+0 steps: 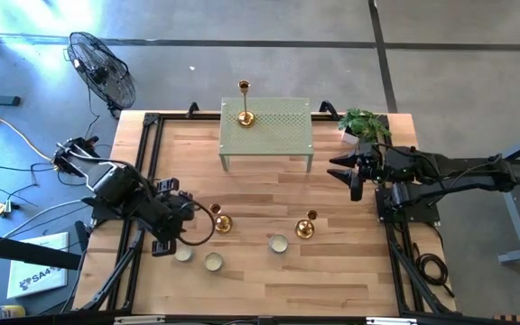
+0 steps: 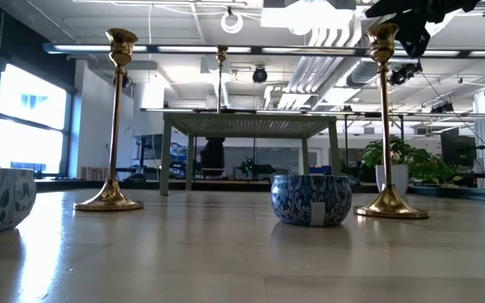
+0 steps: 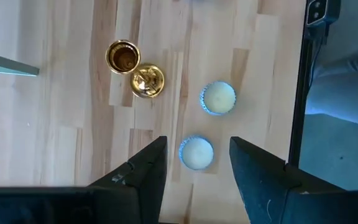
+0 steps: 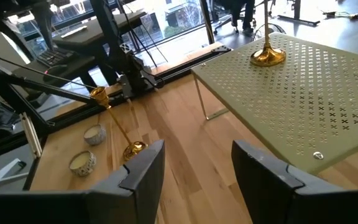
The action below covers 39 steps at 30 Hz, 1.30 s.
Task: Pick & Place candle stick holders
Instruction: Put the top left blue scented candle on the shelf
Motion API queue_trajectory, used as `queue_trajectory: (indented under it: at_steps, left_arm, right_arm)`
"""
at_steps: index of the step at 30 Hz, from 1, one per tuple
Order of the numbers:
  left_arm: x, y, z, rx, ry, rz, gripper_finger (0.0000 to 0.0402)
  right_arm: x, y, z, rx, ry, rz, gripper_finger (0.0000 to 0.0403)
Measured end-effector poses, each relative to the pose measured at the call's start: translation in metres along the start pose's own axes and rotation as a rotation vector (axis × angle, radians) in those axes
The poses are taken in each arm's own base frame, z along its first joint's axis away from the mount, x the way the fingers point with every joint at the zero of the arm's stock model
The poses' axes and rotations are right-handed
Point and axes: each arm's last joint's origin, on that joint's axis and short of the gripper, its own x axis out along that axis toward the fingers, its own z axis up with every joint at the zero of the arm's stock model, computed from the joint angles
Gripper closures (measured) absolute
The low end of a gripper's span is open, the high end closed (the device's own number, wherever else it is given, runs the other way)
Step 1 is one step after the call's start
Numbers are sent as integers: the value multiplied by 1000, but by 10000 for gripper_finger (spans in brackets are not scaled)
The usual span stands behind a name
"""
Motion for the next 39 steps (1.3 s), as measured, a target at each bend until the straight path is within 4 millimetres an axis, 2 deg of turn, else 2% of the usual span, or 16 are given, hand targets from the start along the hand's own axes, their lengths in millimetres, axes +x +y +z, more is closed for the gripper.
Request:
queue_trajectory:
  at_steps: [6,20,25,31,39]
  left_arm:
    - [-2,-3,-3,12,10,-22,207]
    - [-1,-5,-4,-68,46,-57,42]
    - [1,-12,-11,60,104,-121,10]
    - [28,-27,-39,205,242,-87,4]
    - [82,-24,-68,280,383,67,4]
  right_arm:
    - [0,0,0,22,-1,-2,222]
    - [0,0,0,23,0,1,222]
    - [0,0,0,17,0,1,222]
    - [0,0,0,12,2,0,222]
    - [0,0,-1,-1,7,-1,222]
